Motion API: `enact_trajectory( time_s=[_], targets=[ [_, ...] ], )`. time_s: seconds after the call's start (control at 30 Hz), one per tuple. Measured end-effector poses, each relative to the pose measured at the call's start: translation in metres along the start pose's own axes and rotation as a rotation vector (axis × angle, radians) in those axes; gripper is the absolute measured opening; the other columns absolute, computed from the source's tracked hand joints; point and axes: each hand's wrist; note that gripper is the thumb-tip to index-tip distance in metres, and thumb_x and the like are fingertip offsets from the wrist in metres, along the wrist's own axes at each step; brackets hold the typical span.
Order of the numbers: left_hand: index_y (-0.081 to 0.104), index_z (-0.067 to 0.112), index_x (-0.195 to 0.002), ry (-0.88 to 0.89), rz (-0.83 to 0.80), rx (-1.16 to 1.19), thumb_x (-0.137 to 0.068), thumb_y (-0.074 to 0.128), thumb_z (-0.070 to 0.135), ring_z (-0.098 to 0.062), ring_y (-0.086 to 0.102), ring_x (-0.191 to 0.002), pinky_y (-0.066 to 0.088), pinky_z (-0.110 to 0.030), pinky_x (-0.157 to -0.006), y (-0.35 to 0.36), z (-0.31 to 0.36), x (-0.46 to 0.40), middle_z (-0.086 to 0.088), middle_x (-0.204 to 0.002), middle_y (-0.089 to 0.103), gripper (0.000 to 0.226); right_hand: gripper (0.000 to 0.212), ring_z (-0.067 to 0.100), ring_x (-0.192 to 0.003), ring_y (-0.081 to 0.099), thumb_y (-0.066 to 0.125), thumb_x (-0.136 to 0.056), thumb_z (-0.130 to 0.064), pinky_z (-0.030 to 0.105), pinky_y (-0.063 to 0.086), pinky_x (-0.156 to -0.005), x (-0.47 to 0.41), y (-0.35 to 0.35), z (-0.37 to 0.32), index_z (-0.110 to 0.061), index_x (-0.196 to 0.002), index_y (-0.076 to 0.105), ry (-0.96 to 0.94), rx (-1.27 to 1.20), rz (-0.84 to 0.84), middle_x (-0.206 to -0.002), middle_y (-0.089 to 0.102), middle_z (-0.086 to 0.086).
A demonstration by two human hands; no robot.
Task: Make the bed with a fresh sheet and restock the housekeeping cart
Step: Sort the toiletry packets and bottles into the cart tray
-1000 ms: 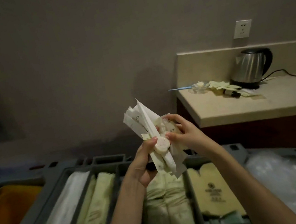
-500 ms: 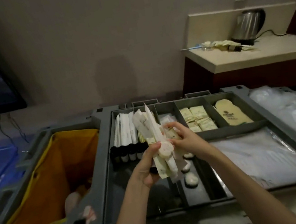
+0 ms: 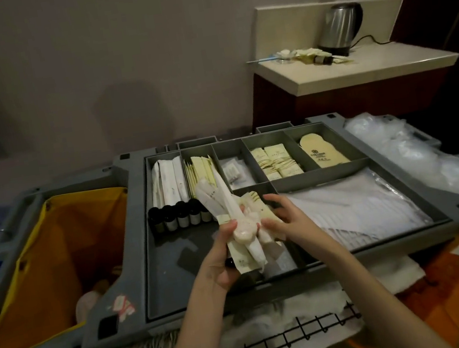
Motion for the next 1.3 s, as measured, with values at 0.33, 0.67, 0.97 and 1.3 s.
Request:
enact_trajectory(
  time_s=[0.33,0.67,0.97,1.3],
  targets=[
    [0.064,0.016,-0.117,0.022,-0.059,0.009,-0.030,0.096,0.021,-0.027,0.070,-0.076,0.057,-0.037,-0.058,-0.003,-0.005,0.008,-0.020,-0.107,0.068,0.093,0.016,0.002,-0.092,0.065,0.051,-0.096,-0.024,0.018,0.054,-0.073,0.026,-0.014,0.010,-0.031,-0.108,0.058,0.029,0.000,0.018,-0.105,0.064,-0.009],
    [0.060,0.020,-0.124,0.007,-0.106,-0.115,-0.036,0.095,0.029,-0.023,0.069,-0.079,0.057,-0.036,-0.065,0.003,0.001,0.002,-0.015,-0.106,0.069,0.095,0.019,0.002,-0.085,0.066,0.063,-0.089,-0.020,0.014,0.050,-0.065,-0.001,0.000,-0.015,-0.021,-0.109,0.064,-0.045,0.013,0.098,-0.096,0.069,-0.008],
    [0.050,0.020,-0.136,0.022,-0.179,-0.094,-0.049,0.091,0.028,-0.021,0.066,-0.081,0.056,-0.038,-0.068,0.025,0.019,-0.064,-0.016,-0.105,0.065,0.096,0.015,0.011,-0.092,0.066,0.063,-0.088,-0.014,0.027,0.055,-0.079,-0.053,-0.044,-0.030,-0.021,-0.101,0.066,-0.037,-0.027,0.137,-0.097,0.070,-0.004],
    [0.058,0.020,-0.127,0.059,-0.092,-0.033,-0.040,0.094,0.024,-0.023,0.068,-0.075,0.057,-0.035,-0.062,0.050,0.034,-0.169,-0.015,-0.097,0.068,0.095,0.015,0.018,-0.090,0.063,0.053,-0.095,-0.019,0.032,0.052,-0.077,-0.161,-0.099,-0.005,-0.014,-0.099,0.067,-0.086,0.046,0.247,-0.093,0.067,0.000]
  ],
)
Point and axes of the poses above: each hand's wrist, its own x-axis away from the middle knuckle, its own y-axis out of the palm, z = x × y
